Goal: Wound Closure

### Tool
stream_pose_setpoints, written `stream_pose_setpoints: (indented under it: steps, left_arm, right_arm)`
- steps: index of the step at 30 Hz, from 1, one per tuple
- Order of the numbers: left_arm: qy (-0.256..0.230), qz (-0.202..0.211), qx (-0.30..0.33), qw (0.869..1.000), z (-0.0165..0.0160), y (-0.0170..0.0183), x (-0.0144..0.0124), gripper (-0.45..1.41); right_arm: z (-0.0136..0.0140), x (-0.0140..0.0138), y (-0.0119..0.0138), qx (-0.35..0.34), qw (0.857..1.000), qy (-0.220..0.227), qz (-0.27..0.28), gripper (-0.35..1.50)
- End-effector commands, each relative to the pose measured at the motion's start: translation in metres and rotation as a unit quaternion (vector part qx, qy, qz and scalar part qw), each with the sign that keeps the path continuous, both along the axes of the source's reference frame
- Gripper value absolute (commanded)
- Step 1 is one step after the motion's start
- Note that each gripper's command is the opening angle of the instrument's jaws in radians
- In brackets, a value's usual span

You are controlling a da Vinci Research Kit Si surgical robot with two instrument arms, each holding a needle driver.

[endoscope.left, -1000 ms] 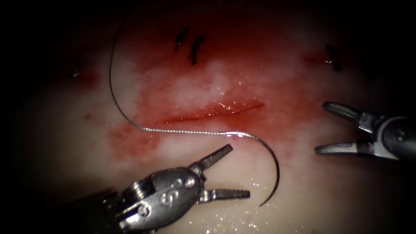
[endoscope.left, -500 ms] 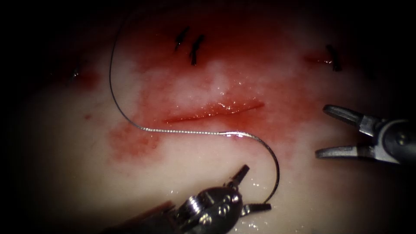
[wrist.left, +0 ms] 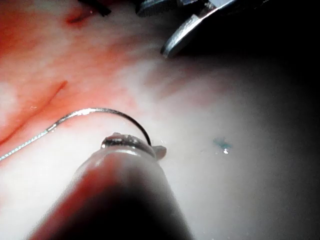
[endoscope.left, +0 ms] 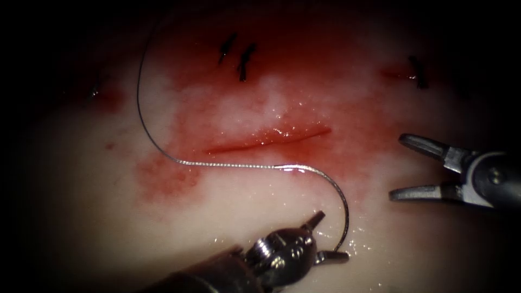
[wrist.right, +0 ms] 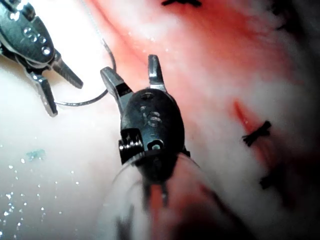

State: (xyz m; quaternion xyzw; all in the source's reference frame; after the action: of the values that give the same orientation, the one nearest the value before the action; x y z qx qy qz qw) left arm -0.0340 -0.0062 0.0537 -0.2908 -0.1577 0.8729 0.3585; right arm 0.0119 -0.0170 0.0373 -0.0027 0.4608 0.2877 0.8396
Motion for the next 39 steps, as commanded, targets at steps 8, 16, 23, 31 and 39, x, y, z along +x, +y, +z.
stream_pose_setpoints:
  steps: [8, 16, 23, 31, 39]
  left_arm:
    - [0.001, 0.023, 0.012, 1.000, 0.0002, -0.0001, 0.0000, -0.45]
    - [0.024, 0.045, -0.018, 0.999, -0.0014, 0.0009, 0.0017, -0.45]
    - [0.097, 0.076, -0.140, 0.983, -0.0050, 0.0013, 0.0021, -0.45]
    - [0.166, 0.111, -0.305, 0.931, -0.0081, 0.0026, 0.0024, -0.45]
    - [0.206, 0.119, -0.337, 0.911, -0.0082, 0.0025, 0.0039, -0.45]
  right_arm:
    - [0.0007, 0.0008, -0.0002, 0.000, 1.000, 0.001, 0.000, 0.67]
    - [0.0004, 0.0012, -0.0005, 0.045, 0.998, 0.015, 0.031, 0.25]
    - [-0.0006, 0.0035, -0.0014, 0.198, 0.970, 0.047, 0.131, -0.12]
    - [-0.0007, 0.0090, -0.0001, 0.218, 0.954, -0.056, 0.198, 1.02]
    - [-0.0010, 0.0107, 0.0010, 0.147, 0.955, -0.153, 0.207, 1.29]
